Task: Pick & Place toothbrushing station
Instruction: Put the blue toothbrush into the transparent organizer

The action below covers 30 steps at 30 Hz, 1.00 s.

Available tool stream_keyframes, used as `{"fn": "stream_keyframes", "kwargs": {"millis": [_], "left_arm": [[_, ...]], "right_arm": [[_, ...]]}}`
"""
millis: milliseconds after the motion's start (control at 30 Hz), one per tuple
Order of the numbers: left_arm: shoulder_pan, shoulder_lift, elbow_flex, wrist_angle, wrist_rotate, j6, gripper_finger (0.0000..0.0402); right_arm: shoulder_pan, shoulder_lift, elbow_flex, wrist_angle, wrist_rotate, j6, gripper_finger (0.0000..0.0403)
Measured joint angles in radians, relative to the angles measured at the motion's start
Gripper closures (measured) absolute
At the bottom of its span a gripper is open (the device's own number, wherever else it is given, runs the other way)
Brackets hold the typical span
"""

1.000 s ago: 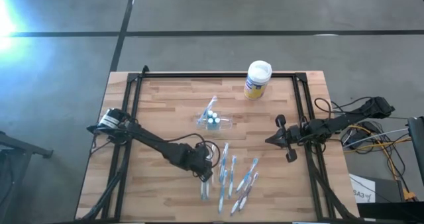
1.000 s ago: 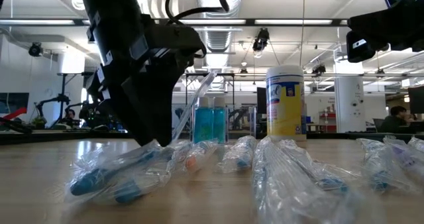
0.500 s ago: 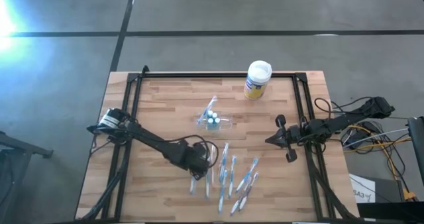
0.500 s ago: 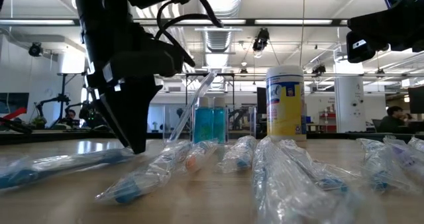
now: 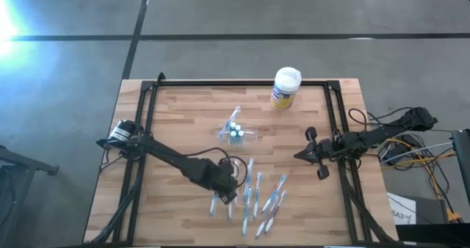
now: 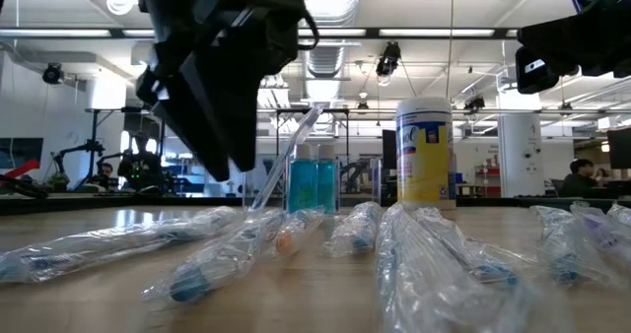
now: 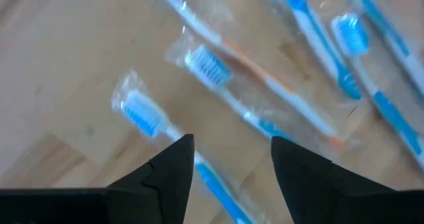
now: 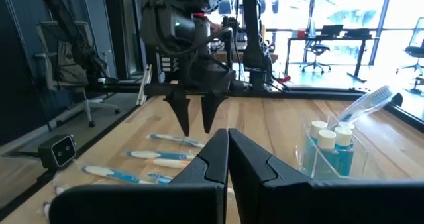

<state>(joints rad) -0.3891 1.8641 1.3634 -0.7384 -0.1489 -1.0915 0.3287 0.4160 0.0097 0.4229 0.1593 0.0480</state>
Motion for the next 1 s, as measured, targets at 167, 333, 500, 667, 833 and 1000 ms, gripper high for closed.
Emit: {"fn": "stream_keyframes", "kwargs": {"millis": [167,333,500,667,833,1000], "left_arm": [[-0.023,0.002,-0.029,-0.046,0.005,-0.068,0.0196],[-0.031,0.003,-0.052,-0.039,0.005,-0.092,0.0196],[-0.031,0.022,-0.067,-0.016,0.022,-0.092,0.0196],[-0.024,0.076,-0.073,0.063,0.046,-0.028,0.0196],[-0.017,0.134,-0.06,0.042,0.068,-0.001,0.0196],[-0.017,0.139,-0.059,0.0,0.057,0.025,0.0219]], "right_arm": [[0.0,0.0,0.0,0.0,0.0,0.001,0.0394],[0.0,0.0,0.0,0.0,0.0,0.001,0.0394],[0.0,0.0,0.0,0.0,0.0,0.001,0.0394],[0.0,-0.001,0.0,0.001,0.0,0.001,0.0394],[0.0,-0.001,0.0,0.002,0.0,0.002,0.0394],[0.0,-0.001,0.0,0.002,0.0,0.002,0.0394]]}}
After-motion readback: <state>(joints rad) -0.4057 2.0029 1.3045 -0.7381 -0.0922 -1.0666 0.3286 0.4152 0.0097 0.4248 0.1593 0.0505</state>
